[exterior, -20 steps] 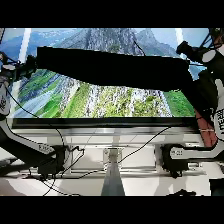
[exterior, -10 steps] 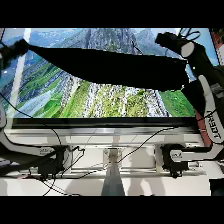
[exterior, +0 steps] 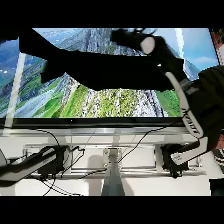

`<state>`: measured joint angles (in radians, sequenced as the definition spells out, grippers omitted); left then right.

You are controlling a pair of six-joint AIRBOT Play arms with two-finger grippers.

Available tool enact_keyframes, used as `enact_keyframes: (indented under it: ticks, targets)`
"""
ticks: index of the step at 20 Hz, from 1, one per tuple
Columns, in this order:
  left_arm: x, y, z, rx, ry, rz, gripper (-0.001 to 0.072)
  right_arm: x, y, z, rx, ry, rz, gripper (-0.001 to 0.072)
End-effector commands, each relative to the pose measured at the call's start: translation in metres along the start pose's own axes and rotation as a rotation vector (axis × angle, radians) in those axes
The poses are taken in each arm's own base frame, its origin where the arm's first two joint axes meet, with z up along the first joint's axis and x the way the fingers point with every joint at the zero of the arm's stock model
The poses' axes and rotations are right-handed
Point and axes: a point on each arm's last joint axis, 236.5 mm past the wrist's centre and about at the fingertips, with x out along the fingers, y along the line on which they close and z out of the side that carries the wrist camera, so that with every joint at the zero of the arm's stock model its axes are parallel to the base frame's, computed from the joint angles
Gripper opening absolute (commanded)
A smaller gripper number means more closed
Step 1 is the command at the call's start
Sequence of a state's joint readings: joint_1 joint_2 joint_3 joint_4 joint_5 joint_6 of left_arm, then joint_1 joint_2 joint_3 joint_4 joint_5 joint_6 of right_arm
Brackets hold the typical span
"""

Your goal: Fold the clothes and pants, and hang the long-sleeved shirts on hangers.

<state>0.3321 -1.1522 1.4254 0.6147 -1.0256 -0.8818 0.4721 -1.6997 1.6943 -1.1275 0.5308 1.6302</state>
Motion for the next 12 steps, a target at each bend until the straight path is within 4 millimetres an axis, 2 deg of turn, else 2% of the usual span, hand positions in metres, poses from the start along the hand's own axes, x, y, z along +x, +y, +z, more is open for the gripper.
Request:
enact_keyframes:
  ticks: [1, 4, 7, 8, 10, 12]
  targets:
    - [-0.027, -0.066, 0.008, 0.027, -0.007, -0.159, 0.0011, 0.026, 0.085, -0.059, 0.012, 0.152, 0.147, 0.0017]
    - [-0.038, -0.092, 0.027, -0.017, -0.079, -0.243, 0.0011, 0.044, 0.139, -0.113, -0.039, 0.223, 0.215, 0.0017]
    - [-0.038, -0.093, 0.026, -0.018, -0.076, -0.248, 0.0011, 0.052, 0.17, -0.153, -0.071, 0.267, 0.252, 0.0017]
    - [-0.037, -0.091, 0.021, -0.008, -0.058, -0.237, 0.0011, 0.052, 0.174, -0.161, -0.088, 0.28, 0.255, 0.0017]
    - [-0.033, -0.073, 0.001, -0.005, 0.026, -0.163, 0.001, 0.053, 0.171, -0.162, -0.123, 0.276, 0.243, 0.0018]
    - [-0.03, -0.035, -0.033, -0.03, 0.159, -0.008, 0.001, 0.058, 0.151, -0.151, -0.157, 0.255, 0.201, 0.0018]
